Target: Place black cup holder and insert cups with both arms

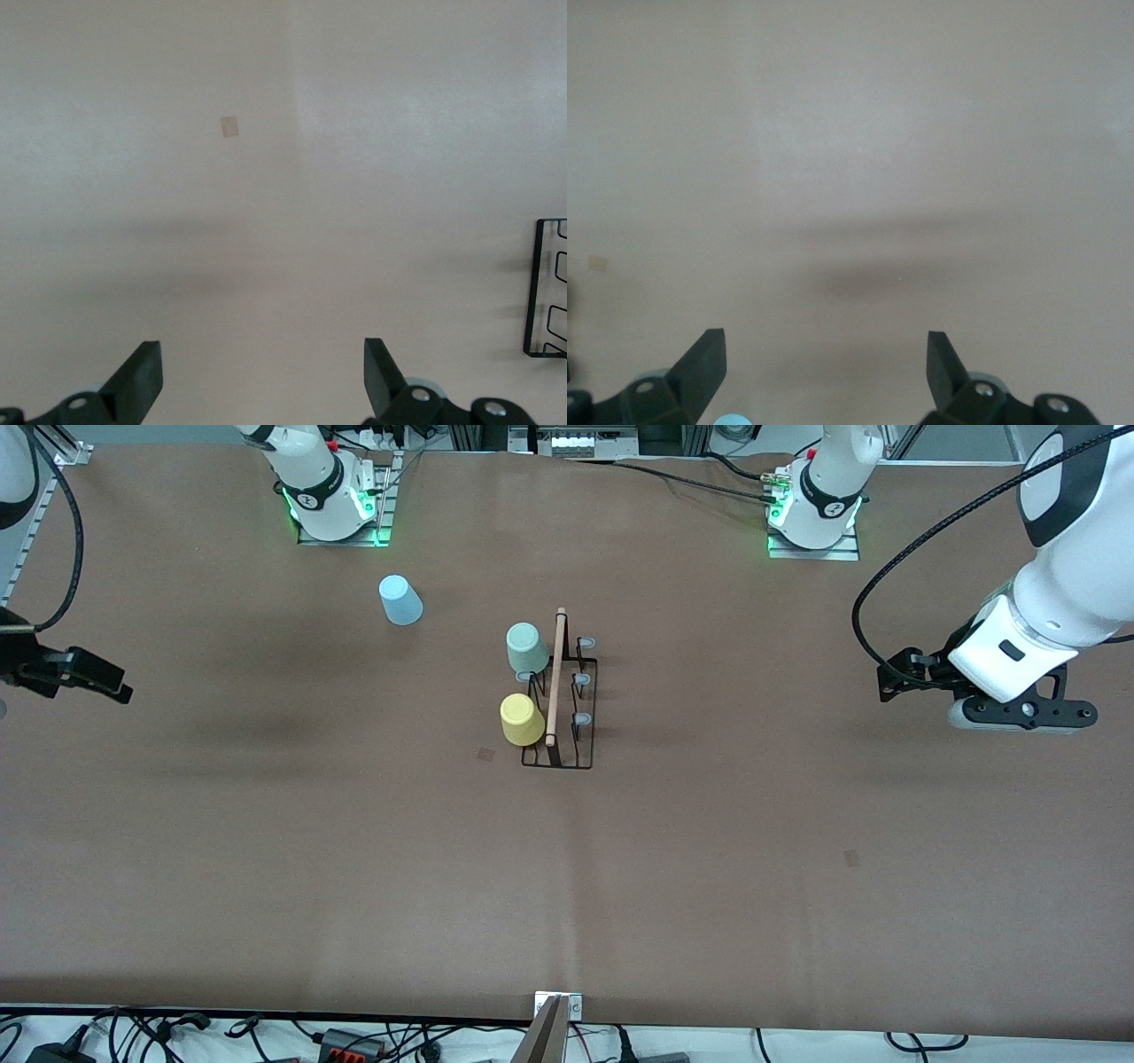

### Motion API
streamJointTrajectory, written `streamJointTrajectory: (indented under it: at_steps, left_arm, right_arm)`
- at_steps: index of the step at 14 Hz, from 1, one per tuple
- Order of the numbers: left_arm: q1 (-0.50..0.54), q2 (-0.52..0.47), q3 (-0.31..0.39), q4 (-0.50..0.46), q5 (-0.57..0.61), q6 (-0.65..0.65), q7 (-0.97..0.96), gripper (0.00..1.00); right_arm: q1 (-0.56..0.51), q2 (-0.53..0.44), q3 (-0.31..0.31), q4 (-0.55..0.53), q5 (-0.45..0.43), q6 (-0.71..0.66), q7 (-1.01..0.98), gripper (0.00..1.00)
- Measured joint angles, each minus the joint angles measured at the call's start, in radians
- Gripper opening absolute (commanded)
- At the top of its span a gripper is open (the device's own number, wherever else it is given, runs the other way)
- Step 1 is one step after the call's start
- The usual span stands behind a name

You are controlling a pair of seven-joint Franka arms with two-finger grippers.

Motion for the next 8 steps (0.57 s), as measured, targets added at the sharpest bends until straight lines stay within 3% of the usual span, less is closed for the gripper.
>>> streamJointTrajectory:
  at_steps: [8]
  left_arm:
    - [0.004, 0.001, 0.002, 0.000, -0.005, -0.027, 0.000, 1.00]
  right_arm:
    - [0.000, -0.047, 0.005, -0.023, 0.000, -0.029, -0.002, 1.00]
